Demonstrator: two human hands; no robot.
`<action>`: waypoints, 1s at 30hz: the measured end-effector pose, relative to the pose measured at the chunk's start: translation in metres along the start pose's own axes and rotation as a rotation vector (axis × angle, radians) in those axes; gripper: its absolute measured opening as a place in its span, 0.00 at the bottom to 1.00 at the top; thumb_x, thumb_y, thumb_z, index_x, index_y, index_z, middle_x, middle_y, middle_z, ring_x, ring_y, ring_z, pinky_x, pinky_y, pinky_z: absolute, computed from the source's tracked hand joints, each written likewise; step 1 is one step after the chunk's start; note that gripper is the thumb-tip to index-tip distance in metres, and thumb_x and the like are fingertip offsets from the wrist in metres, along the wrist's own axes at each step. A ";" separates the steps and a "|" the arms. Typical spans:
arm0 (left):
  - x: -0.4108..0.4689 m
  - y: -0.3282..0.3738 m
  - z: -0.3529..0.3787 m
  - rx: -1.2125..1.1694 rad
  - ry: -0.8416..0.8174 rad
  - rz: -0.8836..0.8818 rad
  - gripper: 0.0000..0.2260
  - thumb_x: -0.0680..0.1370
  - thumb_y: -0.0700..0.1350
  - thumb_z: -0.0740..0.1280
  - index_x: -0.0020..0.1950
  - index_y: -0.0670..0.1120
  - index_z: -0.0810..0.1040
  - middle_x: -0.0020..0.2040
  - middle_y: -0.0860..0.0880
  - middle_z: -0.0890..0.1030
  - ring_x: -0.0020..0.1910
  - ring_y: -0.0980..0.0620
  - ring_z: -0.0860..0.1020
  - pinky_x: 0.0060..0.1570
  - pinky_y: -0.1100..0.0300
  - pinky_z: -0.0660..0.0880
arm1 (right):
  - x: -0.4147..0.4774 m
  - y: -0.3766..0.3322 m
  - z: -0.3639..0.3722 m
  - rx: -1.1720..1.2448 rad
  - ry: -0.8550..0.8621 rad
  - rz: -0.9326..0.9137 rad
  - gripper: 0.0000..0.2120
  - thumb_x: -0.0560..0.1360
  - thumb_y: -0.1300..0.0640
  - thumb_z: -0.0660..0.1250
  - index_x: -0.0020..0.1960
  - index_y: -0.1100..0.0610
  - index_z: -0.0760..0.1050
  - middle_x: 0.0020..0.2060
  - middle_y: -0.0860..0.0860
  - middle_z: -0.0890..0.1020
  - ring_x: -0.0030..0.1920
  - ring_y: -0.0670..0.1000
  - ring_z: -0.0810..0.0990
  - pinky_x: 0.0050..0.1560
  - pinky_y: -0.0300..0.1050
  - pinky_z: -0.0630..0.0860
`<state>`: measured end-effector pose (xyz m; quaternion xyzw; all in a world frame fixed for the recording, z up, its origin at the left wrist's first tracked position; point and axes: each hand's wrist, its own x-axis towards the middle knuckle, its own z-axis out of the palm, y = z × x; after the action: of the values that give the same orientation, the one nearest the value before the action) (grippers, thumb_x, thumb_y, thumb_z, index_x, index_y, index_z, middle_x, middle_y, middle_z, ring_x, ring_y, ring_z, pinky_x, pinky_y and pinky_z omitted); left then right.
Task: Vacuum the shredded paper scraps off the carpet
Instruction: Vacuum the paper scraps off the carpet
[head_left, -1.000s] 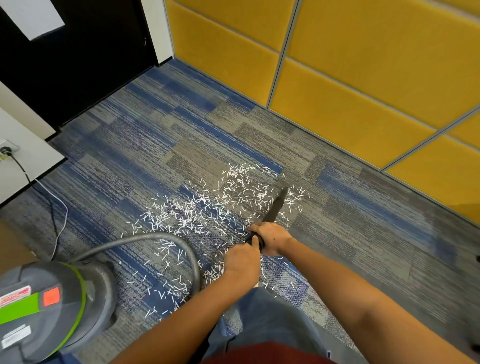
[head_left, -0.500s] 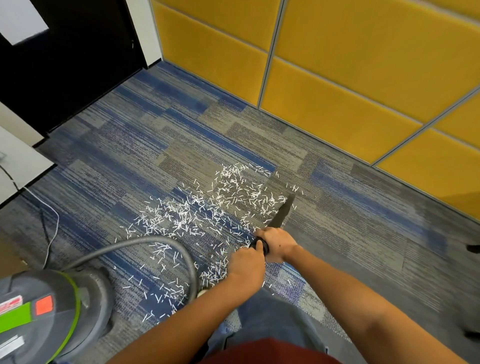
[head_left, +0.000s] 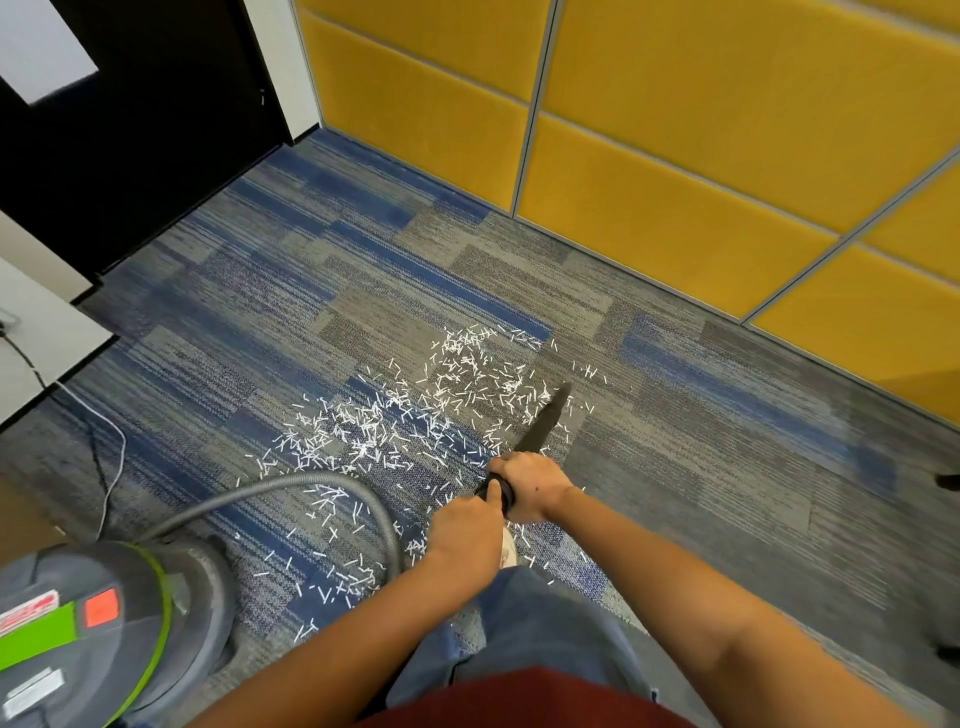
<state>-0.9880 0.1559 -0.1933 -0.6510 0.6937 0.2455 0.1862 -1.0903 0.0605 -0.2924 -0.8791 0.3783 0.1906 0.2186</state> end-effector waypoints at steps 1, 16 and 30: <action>-0.002 -0.002 0.002 -0.002 0.001 -0.006 0.31 0.79 0.39 0.59 0.78 0.42 0.47 0.61 0.41 0.75 0.60 0.44 0.74 0.54 0.53 0.73 | -0.001 -0.003 0.001 -0.002 0.000 -0.003 0.11 0.72 0.54 0.66 0.53 0.55 0.73 0.46 0.53 0.79 0.49 0.56 0.79 0.48 0.49 0.78; -0.013 0.004 0.011 0.049 -0.020 0.077 0.28 0.80 0.37 0.56 0.78 0.43 0.49 0.62 0.41 0.75 0.61 0.42 0.74 0.55 0.52 0.71 | -0.028 -0.008 0.014 0.009 -0.047 0.107 0.13 0.71 0.55 0.66 0.54 0.57 0.73 0.46 0.56 0.80 0.48 0.57 0.80 0.47 0.49 0.79; -0.013 -0.006 0.008 0.023 -0.037 0.048 0.30 0.79 0.37 0.59 0.78 0.43 0.48 0.61 0.41 0.75 0.60 0.43 0.74 0.54 0.52 0.72 | -0.015 -0.014 0.010 0.048 -0.052 0.087 0.12 0.72 0.56 0.66 0.54 0.57 0.73 0.47 0.55 0.79 0.49 0.56 0.80 0.50 0.52 0.79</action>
<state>-0.9811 0.1709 -0.1928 -0.6273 0.7085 0.2537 0.2005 -1.0911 0.0834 -0.2896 -0.8511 0.4147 0.2133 0.2410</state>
